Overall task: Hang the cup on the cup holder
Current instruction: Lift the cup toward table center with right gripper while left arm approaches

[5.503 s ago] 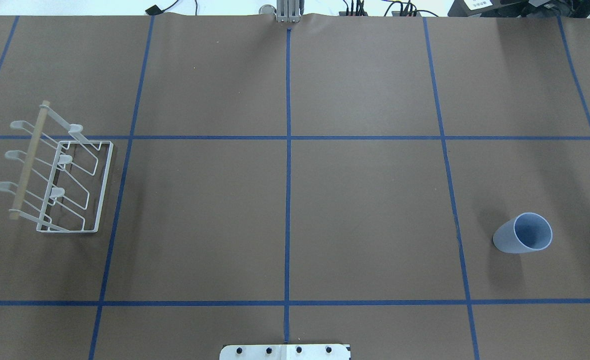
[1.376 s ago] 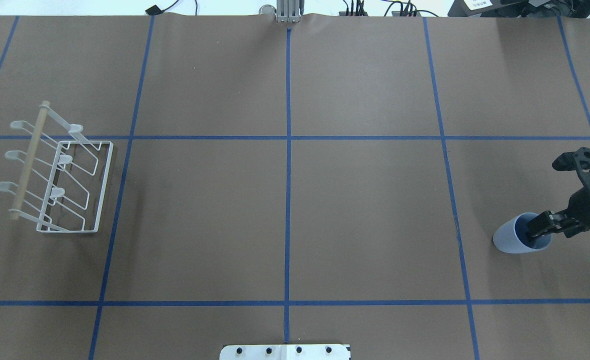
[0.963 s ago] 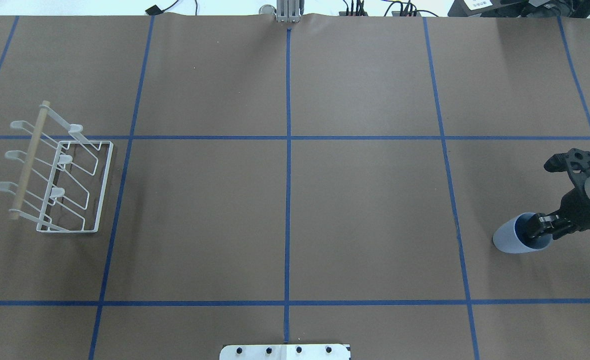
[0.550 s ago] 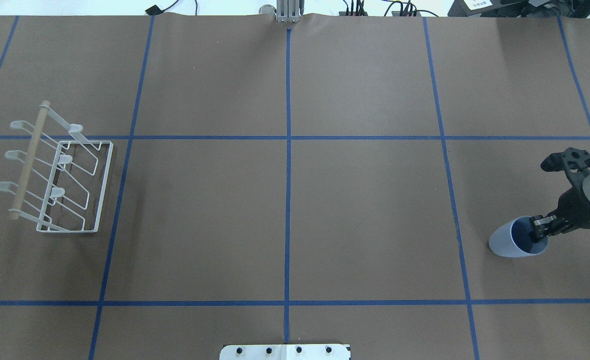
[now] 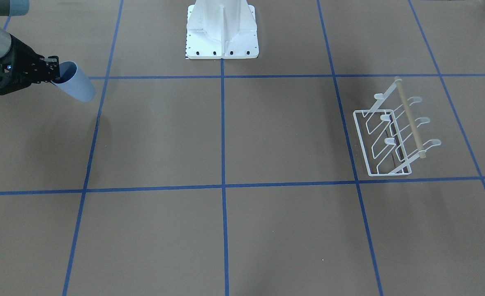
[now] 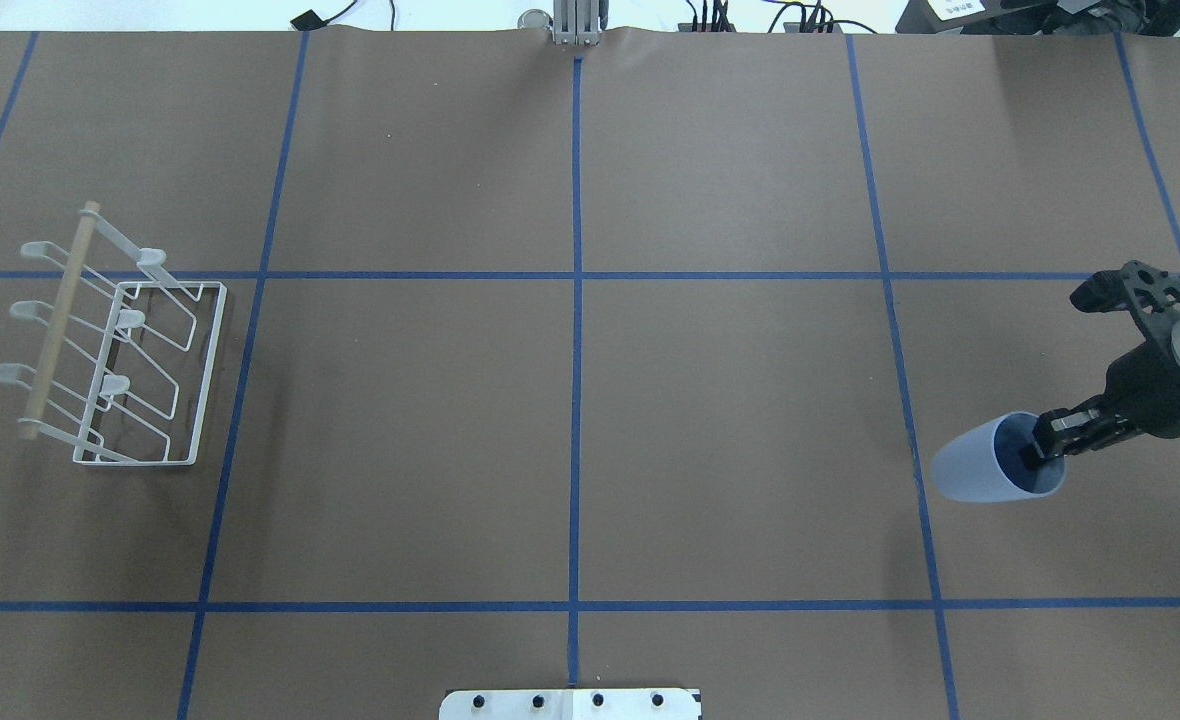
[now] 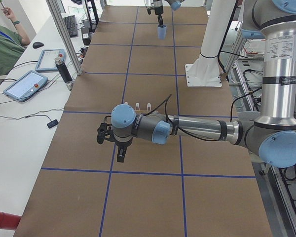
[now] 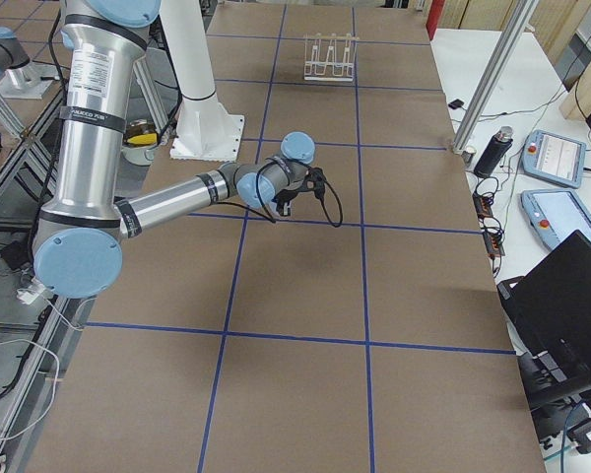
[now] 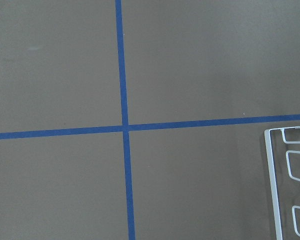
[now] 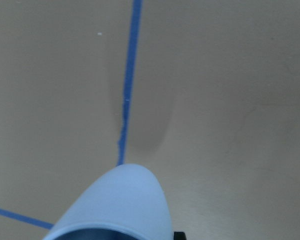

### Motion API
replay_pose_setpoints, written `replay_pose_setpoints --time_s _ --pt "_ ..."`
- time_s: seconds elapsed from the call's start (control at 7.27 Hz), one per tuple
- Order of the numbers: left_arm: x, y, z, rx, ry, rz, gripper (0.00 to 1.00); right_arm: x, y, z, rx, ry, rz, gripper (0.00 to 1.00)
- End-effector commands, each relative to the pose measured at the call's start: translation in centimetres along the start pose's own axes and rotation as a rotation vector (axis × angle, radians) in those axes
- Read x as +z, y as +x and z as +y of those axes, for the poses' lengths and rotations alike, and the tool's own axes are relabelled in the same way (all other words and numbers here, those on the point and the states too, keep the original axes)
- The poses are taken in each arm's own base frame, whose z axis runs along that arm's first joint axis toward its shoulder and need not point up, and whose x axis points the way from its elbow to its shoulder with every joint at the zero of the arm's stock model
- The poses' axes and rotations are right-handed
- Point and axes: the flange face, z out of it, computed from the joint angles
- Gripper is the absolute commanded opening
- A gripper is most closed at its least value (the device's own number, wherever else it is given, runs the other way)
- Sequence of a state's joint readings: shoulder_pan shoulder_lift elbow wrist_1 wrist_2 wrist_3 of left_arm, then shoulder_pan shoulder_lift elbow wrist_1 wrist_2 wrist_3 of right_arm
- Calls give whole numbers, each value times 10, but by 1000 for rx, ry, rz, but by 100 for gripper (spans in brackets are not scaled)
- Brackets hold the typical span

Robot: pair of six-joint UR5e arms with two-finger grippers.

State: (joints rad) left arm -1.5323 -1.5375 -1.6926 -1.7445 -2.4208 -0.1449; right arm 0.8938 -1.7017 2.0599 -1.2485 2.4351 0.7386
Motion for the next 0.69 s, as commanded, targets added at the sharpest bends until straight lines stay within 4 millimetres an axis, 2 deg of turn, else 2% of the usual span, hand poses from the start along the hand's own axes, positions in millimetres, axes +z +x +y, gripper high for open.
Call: replay_pose_setpoints --time_s 0.0,0.14,0.28,0.41,0.55 --pt "-5 9 -15 41 32 3 98 -16 -77 -60 26 109 -134 0" --pt "-3 8 -26 62 74 10 98 -19 -106 -87 35 167 -189 0" --pt "1 11 -42 21 149 32 98 -25 -136 -104 62 237 -230 0" --pt "18 13 -46 26 212 67 98 -24 -172 -112 78 292 -257 0" --pt "29 24 -60 -12 265 117 98 -26 -193 -115 113 338 -283 0"
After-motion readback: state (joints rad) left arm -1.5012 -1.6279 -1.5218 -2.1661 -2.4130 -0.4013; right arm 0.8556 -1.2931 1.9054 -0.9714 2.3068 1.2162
